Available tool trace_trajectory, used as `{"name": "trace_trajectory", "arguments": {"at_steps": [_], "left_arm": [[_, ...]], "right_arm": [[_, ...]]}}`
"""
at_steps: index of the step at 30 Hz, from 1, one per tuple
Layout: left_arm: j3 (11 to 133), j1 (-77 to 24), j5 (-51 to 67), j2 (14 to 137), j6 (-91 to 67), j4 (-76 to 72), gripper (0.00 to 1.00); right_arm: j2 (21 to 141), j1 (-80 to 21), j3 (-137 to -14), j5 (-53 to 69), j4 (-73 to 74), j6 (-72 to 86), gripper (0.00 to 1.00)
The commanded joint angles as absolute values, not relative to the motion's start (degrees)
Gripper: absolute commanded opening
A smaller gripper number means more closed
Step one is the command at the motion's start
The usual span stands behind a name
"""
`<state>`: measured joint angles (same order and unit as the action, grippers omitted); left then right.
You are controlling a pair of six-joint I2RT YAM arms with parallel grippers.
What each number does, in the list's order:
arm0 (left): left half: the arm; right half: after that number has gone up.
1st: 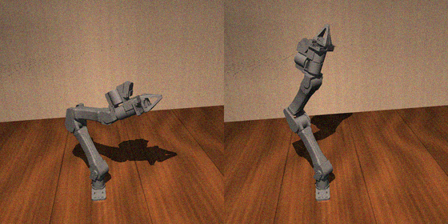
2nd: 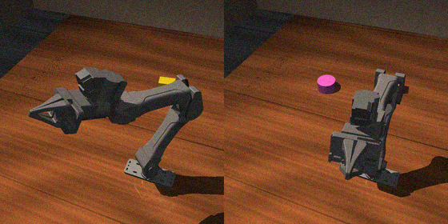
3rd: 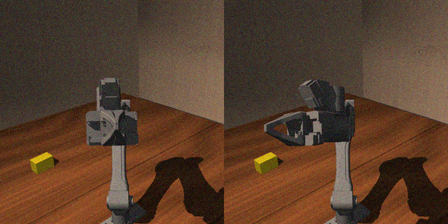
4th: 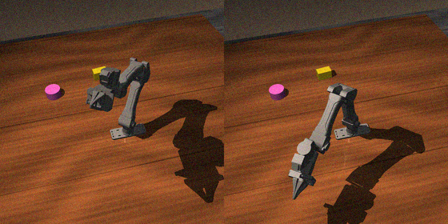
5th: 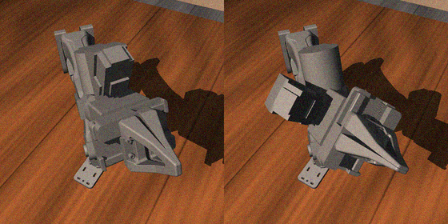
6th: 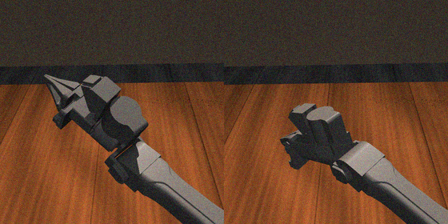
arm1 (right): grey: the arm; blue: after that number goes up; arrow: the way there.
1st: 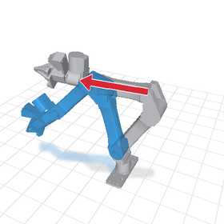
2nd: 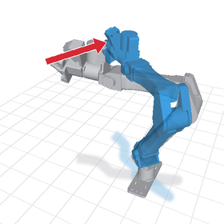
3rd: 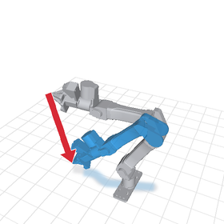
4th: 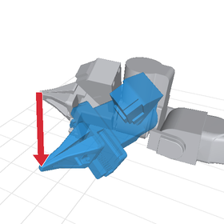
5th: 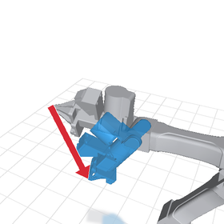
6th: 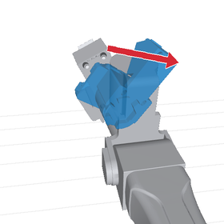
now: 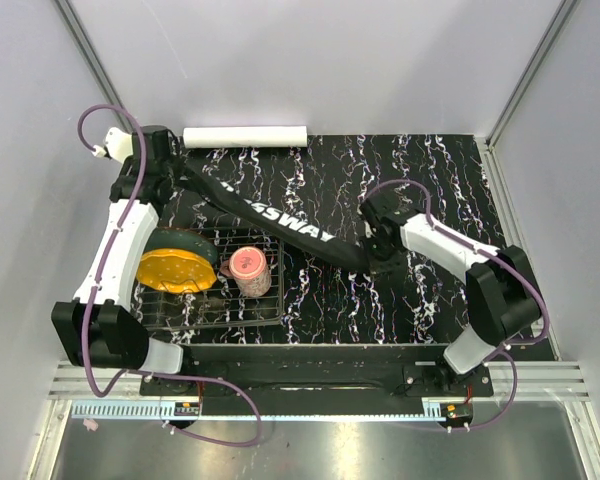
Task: Pack up the badminton gear
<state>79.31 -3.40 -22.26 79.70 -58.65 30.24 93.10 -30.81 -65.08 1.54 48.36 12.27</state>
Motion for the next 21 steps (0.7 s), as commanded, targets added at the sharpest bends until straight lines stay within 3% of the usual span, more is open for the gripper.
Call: {"name": "trace_trajectory", "arguments": {"at_steps": [1, 13, 19, 21], "left_arm": [[84.63, -1.23, -29.71, 81.03, -52.56, 27.86, 0.00], [84.99, -0.88, -22.95, 83.14, -52.47, 30.85, 0.00], [80.43, -0.79, -6.71, 82.18, -53.26, 24.19, 0.00], [76.05, -0.79, 3.39, 81.83, -55.97, 15.88, 0.00]], "right_arm": [[91.05, -25.59, -61.00, -0.18, 47.64, 16.69, 0.00], [100.98, -19.77, -65.29, -2.11, 38.50, 17.85, 0.00], [94.50, -17.50, -64.26, -6.94, 37.26, 18.10, 0.00], [90.28, -15.74, -62.94, -7.82, 36.57, 18.63, 0.15]]}}
